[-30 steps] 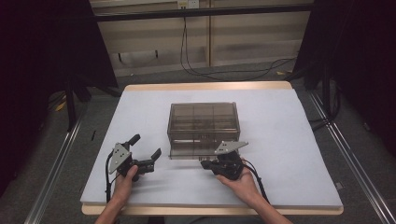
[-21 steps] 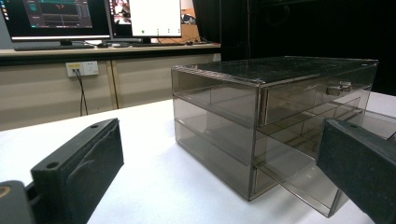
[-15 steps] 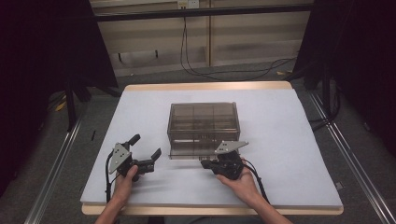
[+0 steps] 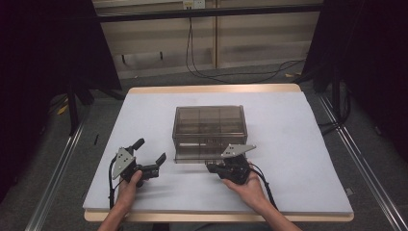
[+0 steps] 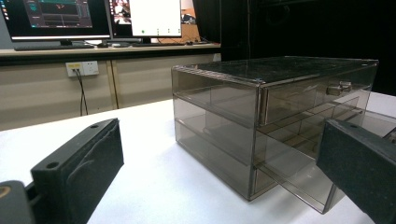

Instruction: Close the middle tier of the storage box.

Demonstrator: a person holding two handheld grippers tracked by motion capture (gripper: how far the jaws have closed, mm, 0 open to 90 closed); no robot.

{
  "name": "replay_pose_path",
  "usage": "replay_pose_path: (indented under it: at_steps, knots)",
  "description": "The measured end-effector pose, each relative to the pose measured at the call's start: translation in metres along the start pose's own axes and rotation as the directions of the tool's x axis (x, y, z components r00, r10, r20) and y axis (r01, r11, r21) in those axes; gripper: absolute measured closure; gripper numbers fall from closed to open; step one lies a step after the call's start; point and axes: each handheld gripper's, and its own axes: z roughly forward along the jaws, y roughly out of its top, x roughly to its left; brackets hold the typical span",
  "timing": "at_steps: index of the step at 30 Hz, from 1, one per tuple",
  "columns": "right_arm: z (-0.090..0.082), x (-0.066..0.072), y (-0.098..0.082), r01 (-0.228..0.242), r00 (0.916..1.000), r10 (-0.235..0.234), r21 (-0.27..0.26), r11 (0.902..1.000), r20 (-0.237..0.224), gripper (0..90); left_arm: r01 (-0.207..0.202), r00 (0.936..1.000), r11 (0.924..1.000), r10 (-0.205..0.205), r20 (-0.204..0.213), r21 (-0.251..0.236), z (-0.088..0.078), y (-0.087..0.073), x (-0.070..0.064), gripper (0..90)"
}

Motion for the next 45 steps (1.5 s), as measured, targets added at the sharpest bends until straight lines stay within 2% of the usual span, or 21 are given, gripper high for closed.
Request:
replay_pose_path:
  at_steps: [45]
  knots:
    - [-0.0001, -0.0026, 0.0016, -0.002, 0.9996, 0.003, -0.026, 0.9997, 0.027, 90.0, 0.0, 1.0, 1.0, 0.0, 0.0, 0.0, 0.0, 0.0, 0.0, 0.9]
